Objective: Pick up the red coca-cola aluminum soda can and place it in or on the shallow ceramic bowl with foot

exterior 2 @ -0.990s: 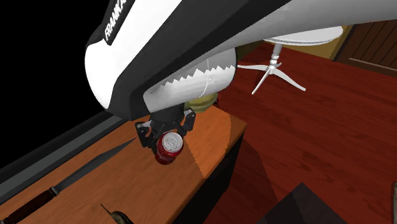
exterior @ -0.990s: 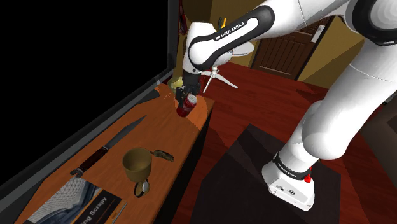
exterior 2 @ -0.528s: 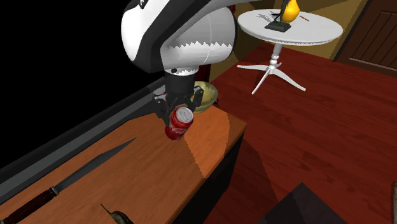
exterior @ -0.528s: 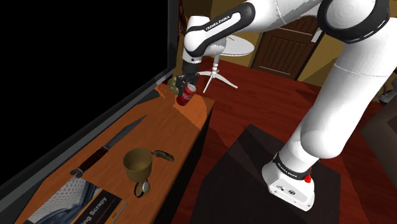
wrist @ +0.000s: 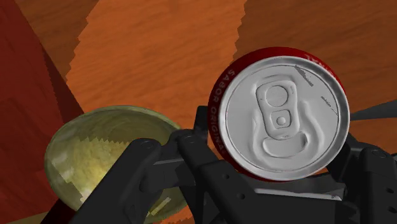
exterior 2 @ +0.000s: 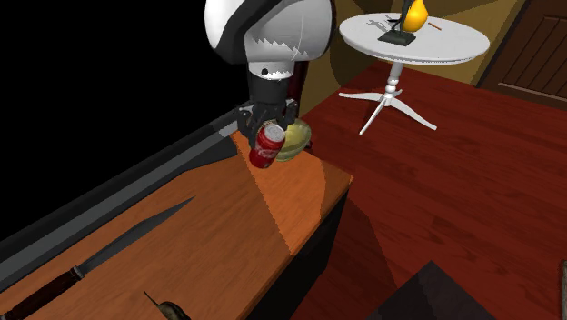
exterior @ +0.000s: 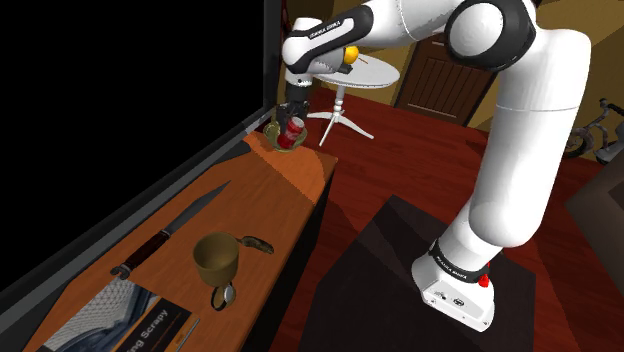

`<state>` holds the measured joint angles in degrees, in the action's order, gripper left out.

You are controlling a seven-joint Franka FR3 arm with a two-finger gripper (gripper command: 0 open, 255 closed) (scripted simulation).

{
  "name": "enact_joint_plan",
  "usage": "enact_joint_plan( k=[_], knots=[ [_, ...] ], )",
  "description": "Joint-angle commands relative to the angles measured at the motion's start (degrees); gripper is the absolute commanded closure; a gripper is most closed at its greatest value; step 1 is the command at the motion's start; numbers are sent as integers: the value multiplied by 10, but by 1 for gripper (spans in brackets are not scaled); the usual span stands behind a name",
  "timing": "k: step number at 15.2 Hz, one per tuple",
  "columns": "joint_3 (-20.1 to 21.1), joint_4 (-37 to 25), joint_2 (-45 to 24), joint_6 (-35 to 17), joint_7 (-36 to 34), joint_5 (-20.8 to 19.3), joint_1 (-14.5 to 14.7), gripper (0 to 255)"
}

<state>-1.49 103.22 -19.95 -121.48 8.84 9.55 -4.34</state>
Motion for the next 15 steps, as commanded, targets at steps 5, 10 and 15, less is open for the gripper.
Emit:
enact_joint_plan(
  k=[5,10,15],
  knots=[
    [-12,-191,-120,76,36,2,-37,255],
    [-15,-415,-253,171,52,3,-69,255],
    [-14,-531,-332,208,56,3,-83,255]
  ],
)
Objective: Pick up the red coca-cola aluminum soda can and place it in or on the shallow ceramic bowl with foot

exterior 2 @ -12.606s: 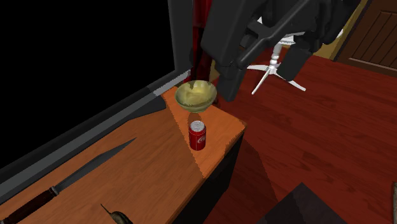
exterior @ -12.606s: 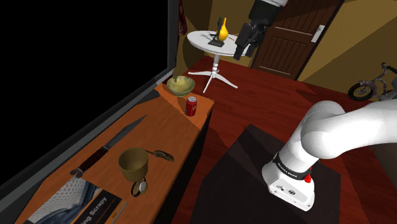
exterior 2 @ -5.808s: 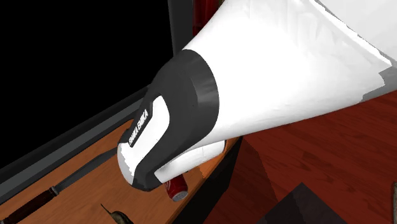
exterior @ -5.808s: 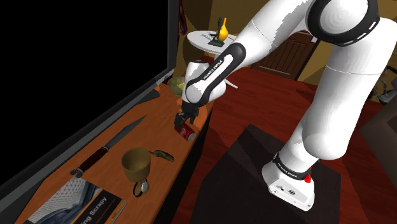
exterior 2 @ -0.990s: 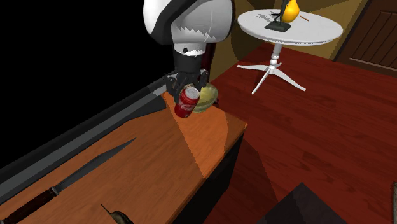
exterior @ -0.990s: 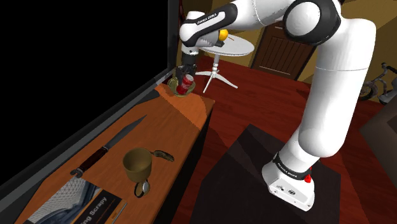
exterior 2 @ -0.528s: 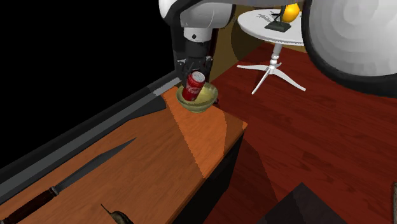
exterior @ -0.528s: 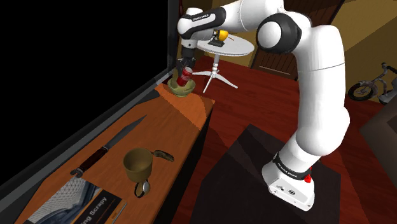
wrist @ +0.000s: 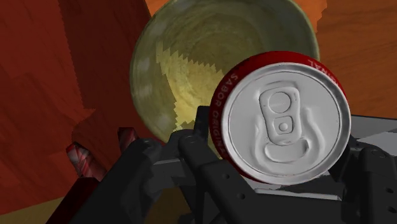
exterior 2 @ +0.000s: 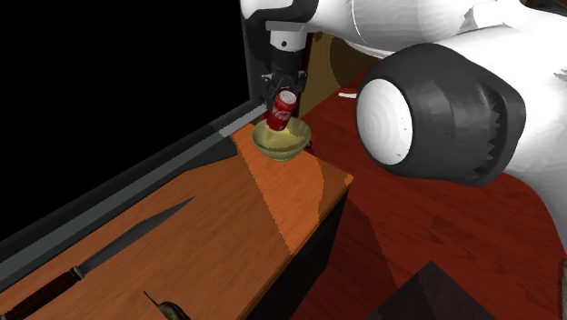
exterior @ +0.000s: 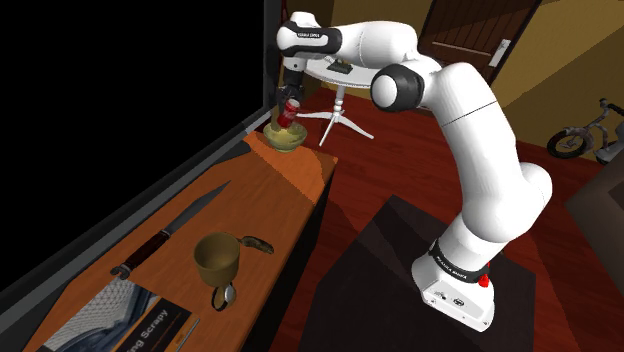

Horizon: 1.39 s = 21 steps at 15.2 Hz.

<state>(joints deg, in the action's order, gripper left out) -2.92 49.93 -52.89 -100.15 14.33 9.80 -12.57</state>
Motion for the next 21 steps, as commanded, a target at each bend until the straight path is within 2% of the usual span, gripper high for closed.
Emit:
enact_joint_plan(
  k=[1,11,19,20,21],
  knots=[
    [0,8,-3,-12,2,1,0,255],
    [1,53,-21,-74,11,3,1,255],
    [1,54,-23,-77,11,3,2,255],
    [1,55,-23,-78,11,3,2,0],
    [1,55,-23,-77,11,3,2,0]
  ],
)
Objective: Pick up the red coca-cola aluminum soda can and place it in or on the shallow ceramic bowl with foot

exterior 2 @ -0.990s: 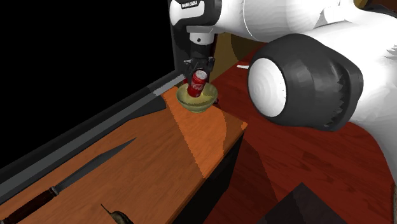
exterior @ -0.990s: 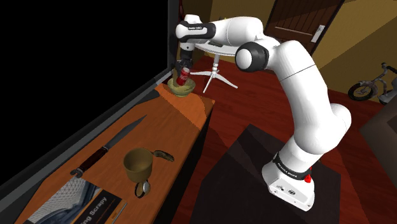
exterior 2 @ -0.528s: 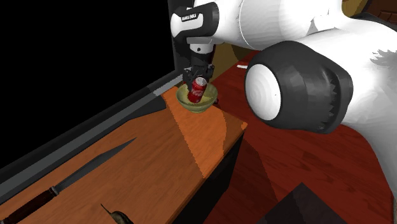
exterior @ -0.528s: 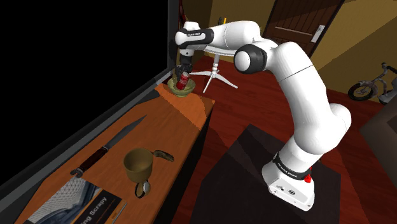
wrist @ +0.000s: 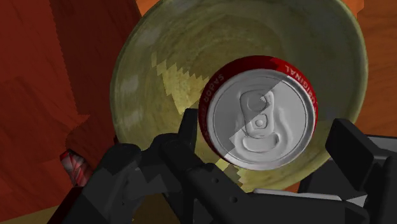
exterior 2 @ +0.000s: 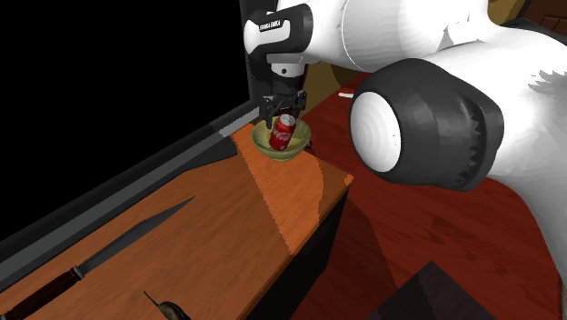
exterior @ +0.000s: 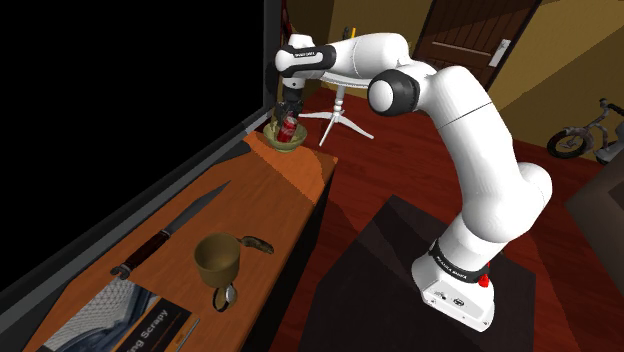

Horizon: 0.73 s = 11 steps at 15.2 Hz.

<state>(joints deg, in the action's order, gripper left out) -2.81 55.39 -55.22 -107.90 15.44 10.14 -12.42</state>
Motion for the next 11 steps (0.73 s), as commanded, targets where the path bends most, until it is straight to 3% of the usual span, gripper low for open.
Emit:
enact_joint_plan(
  k=[1,4,8,11],
  knots=[
    [0,0,0,0,0,0,0,0],
    [0,0,0,0,0,0,0,0],
    [-1,-55,10,65,-4,-3,-6,0],
    [-1,-55,10,65,-4,-3,-6,0]
  ],
)
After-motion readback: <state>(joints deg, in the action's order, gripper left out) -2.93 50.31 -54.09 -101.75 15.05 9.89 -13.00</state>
